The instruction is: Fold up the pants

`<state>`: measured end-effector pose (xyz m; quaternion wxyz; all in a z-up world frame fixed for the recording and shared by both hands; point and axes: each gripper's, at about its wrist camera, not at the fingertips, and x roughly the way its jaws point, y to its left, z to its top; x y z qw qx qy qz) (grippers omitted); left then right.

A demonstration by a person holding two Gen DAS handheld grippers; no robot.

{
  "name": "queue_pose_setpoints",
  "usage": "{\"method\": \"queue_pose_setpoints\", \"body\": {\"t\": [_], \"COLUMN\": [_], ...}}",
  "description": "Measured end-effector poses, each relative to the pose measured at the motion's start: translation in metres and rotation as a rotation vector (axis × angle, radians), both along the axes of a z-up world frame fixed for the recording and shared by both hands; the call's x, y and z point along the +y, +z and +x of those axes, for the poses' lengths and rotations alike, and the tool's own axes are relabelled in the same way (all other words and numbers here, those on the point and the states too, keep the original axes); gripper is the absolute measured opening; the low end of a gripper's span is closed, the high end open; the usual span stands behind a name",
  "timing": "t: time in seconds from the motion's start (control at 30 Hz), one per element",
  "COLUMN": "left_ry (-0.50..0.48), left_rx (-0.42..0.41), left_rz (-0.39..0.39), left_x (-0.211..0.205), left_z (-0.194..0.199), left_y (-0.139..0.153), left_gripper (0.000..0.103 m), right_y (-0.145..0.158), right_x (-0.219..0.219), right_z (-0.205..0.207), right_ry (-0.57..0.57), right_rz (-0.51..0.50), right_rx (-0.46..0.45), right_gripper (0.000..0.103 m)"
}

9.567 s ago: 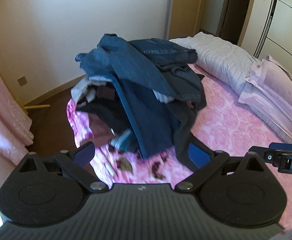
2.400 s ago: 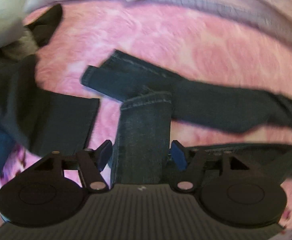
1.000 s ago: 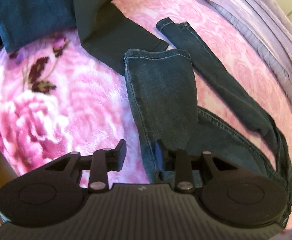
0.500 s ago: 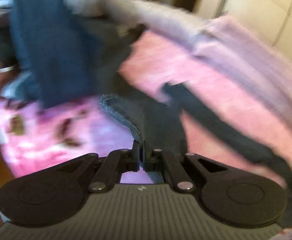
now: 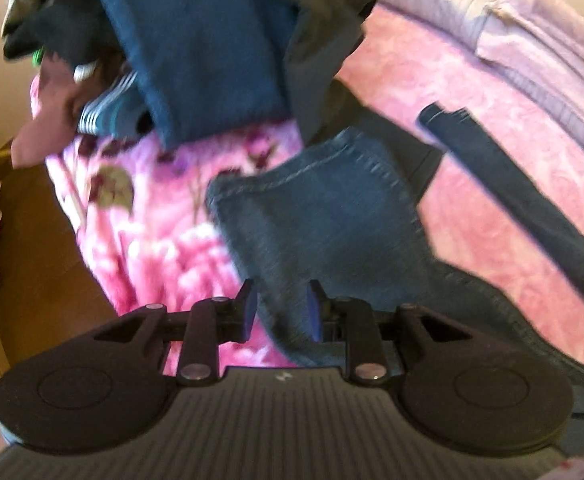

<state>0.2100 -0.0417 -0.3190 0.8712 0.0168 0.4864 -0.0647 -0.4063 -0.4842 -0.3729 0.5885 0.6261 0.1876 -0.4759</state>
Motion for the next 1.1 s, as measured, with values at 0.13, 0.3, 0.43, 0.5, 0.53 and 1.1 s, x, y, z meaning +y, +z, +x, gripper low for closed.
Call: {"method": "queue_pose_setpoints", "body": {"t": [0.13, 0.3, 0.43, 0.5, 0.53, 1.1], "left_ry": [-0.062, -0.179, -0.270, -0.318, -0.334, -0.304], "left_rx": [-0.003, 0.048, 0.101, 0.098, 0.095, 0.128], "left_rz": [-0.026, -0.066, -0.096, -0.111, -0.115, 0.050], "left_x": [-0.019, -0.070, -0.127, -0.155, -0.167, -0.317], "left_z": [0.003, 0.013, 0.028, 0.039, 0.046, 0.253], "left_y": [0.013, 0.004, -0.006, -0.006, -0.006, -0.060], "left_gripper": [0.024, 0.028, 0.028, 0.030, 0.030, 0.051], "right_y": [0.019, -0.002, 0.001, 0.020, 0.029, 0.040], "right_x": [0.015, -0.005, -0.024, -0.027, -0.027, -0.064], "right_z": [-0.016, -0.011, 0.012, 0.012, 0.008, 0.008], "right_ry": [-0.100, -0.203, -0.111, -0.072, -0.076, -0.213], "right_rz": [-0.059, -0.033, -0.051, -0.097, -0.113, 0.030], "right_rx": [-0.028, -0.077, 0.010, 0.064, 0.094, 0.369], "right_gripper": [0.065, 0.063, 0.001, 0.001, 0.001, 0.039]}}
